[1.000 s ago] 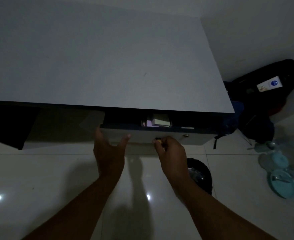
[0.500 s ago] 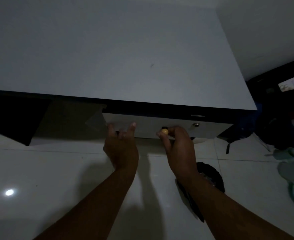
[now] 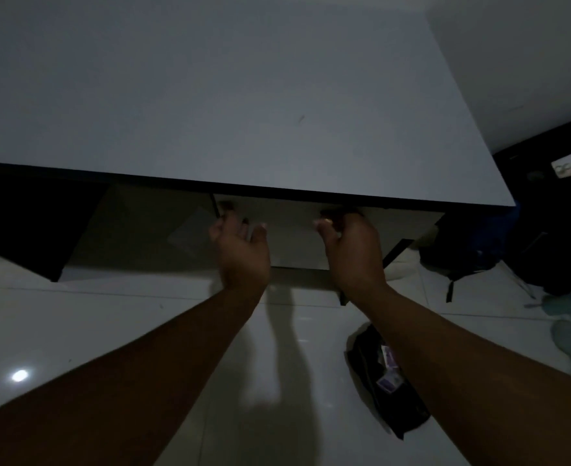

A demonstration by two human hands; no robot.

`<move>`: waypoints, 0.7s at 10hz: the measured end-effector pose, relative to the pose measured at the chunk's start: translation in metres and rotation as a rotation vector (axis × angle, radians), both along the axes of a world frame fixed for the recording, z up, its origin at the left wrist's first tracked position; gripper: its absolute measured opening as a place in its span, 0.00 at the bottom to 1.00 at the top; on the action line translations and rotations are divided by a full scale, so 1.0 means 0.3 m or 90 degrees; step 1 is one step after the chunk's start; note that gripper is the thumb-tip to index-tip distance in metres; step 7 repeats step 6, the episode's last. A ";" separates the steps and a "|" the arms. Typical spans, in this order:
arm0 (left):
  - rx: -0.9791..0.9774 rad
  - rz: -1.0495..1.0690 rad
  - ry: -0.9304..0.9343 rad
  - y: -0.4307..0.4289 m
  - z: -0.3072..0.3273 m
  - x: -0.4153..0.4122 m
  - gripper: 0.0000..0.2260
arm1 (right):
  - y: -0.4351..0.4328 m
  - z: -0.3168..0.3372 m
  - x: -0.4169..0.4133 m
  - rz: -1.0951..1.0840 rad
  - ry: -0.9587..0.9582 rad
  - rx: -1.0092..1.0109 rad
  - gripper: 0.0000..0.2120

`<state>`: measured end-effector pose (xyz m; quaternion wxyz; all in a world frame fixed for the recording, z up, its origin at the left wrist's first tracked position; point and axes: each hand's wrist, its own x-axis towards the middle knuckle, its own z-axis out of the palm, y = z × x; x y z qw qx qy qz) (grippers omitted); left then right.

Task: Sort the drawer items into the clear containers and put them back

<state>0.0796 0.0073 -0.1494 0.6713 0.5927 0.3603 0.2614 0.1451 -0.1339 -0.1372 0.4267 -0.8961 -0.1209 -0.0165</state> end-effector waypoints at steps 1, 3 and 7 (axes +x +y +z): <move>0.027 -0.053 0.041 0.040 -0.008 0.015 0.24 | 0.012 -0.003 0.042 0.024 0.014 -0.009 0.13; 0.148 -0.123 0.162 0.090 -0.024 0.041 0.29 | 0.018 0.006 0.098 0.057 0.013 -0.067 0.11; 0.200 -0.228 0.117 0.121 0.094 -0.103 0.29 | -0.057 0.114 0.012 0.120 0.090 -0.093 0.21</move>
